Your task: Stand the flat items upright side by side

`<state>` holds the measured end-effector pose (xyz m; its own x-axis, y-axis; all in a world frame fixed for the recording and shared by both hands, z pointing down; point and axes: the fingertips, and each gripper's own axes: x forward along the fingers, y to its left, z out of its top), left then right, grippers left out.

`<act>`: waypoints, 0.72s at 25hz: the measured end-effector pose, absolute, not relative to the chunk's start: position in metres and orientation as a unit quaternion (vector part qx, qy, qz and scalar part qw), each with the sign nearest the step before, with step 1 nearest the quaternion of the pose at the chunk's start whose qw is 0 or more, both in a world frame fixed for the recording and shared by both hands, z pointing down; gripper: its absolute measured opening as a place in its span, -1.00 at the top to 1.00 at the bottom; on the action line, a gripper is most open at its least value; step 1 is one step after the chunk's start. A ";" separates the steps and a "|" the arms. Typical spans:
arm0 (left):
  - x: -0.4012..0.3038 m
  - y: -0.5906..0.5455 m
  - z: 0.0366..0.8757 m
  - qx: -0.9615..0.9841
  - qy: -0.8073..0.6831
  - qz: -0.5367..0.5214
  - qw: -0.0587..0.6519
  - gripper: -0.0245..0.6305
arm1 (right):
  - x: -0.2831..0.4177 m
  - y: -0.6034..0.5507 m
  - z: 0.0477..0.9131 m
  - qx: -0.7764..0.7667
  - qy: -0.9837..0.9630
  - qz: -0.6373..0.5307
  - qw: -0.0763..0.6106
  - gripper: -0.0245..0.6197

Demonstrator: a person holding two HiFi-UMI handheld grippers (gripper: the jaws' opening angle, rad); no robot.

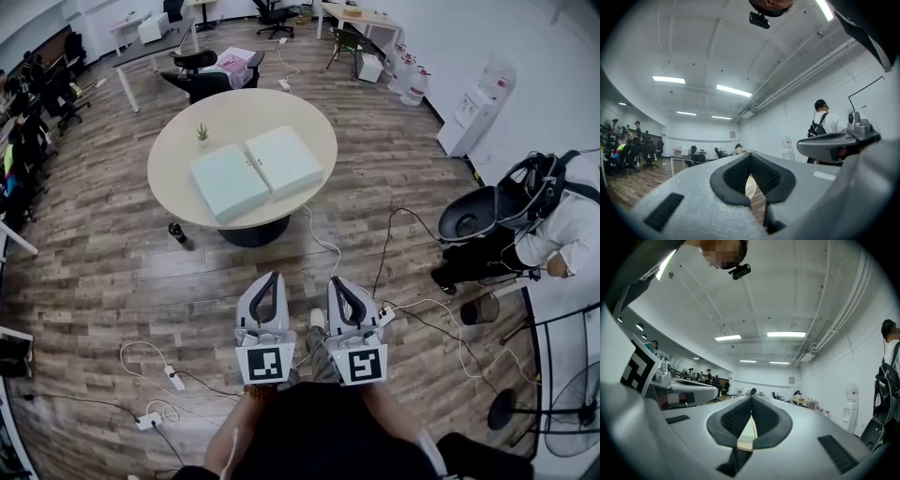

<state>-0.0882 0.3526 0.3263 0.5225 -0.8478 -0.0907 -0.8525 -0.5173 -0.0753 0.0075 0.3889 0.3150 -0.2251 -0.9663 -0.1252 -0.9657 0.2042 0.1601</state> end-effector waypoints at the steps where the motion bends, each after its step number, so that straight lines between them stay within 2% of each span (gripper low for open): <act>1: -0.088 0.350 0.327 -0.871 0.488 0.020 0.056 0.89 | 0.007 0.386 0.315 0.623 -0.776 -0.102 0.000 0.93; 18: -0.060 0.281 0.333 -0.863 0.503 0.007 0.049 0.89 | 0.039 0.309 0.323 0.610 -0.788 -0.085 0.006 0.92</act>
<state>-0.0603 0.2808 0.3327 0.4945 -0.8670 -0.0617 -0.8684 -0.4898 -0.0778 0.0386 0.3091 0.3231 -0.2568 -0.9618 -0.0947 -0.9598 0.2423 0.1419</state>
